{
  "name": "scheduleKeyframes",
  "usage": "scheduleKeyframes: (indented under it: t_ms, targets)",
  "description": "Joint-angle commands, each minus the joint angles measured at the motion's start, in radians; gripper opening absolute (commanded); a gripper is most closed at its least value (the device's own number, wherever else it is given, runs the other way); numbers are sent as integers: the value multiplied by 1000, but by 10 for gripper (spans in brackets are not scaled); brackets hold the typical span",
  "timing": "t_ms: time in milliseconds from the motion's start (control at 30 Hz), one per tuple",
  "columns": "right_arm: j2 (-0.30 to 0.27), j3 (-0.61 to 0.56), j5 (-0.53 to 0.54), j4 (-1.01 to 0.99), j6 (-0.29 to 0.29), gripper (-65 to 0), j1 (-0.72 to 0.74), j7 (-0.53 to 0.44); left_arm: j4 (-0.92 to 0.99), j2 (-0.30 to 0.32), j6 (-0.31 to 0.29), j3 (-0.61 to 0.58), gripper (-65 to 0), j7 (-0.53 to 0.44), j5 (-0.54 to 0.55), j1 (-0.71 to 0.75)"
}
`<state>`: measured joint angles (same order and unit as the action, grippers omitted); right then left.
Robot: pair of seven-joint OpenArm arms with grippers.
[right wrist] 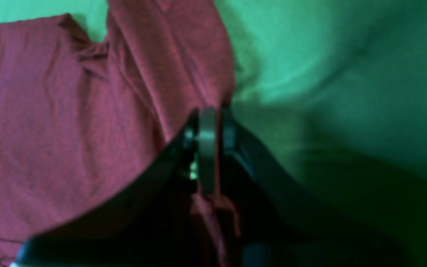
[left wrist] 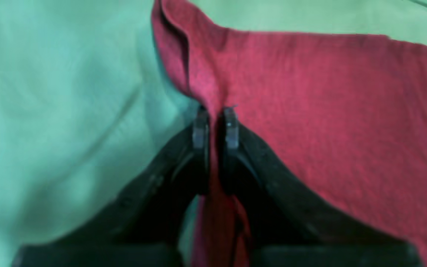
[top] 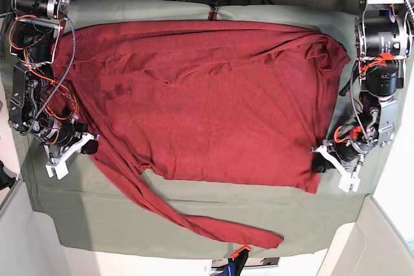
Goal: Fold the T-shirt properly
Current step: 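Grasp the side edges and fold them over toward the collar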
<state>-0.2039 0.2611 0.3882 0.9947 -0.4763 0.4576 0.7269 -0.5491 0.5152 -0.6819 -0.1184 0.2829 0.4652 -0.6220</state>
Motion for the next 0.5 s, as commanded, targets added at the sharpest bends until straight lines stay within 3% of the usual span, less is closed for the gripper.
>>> scheduleKeyframes:
  t_ms: [0,233,467]
  targets:
    - [-12,1,16,21,-11,-650,27,-20,-30,26,-16,2,-609,-33,33,-35]
    - [-35,1,53,60,-51,-650,27,-30,-60,59,-16,2,-650,-32,35,-34]
    - [-35,1,67,161,-67,-650,26,45,-104,77,-16,2,-650,-21,-19,20]
